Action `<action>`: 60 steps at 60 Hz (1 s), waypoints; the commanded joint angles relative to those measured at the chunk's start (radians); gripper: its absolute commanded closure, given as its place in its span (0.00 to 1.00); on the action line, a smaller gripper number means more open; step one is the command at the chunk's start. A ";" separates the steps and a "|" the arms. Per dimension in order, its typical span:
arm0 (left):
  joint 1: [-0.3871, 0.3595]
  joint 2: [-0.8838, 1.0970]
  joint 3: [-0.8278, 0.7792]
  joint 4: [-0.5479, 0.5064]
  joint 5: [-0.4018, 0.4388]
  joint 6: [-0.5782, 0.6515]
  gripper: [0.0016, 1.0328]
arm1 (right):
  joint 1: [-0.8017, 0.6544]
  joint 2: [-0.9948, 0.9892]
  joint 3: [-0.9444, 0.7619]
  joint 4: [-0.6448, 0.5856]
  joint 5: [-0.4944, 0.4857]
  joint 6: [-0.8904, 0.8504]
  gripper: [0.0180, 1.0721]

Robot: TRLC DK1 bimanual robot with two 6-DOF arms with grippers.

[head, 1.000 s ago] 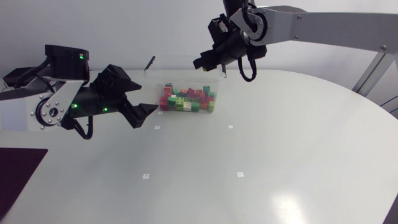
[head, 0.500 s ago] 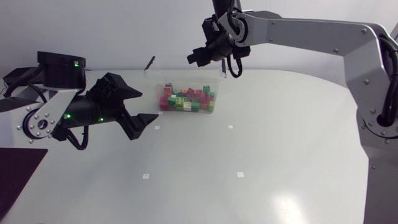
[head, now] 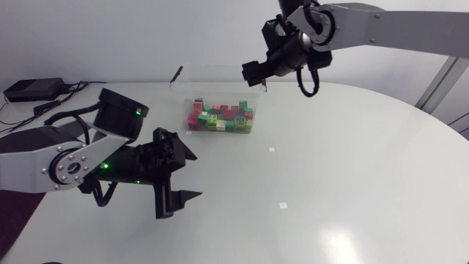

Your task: Place the duplo bricks in the container

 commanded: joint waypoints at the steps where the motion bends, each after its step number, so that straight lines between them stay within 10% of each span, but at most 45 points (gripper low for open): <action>1: -0.026 0.027 -0.019 -0.032 0.028 0.067 0.04 | -0.008 -0.096 -0.097 -0.014 0.003 -0.017 0.04; 60: -0.308 0.318 0.122 -0.385 0.135 0.690 0.07 | 0.019 -0.650 -0.899 0.045 -0.114 -0.167 0.04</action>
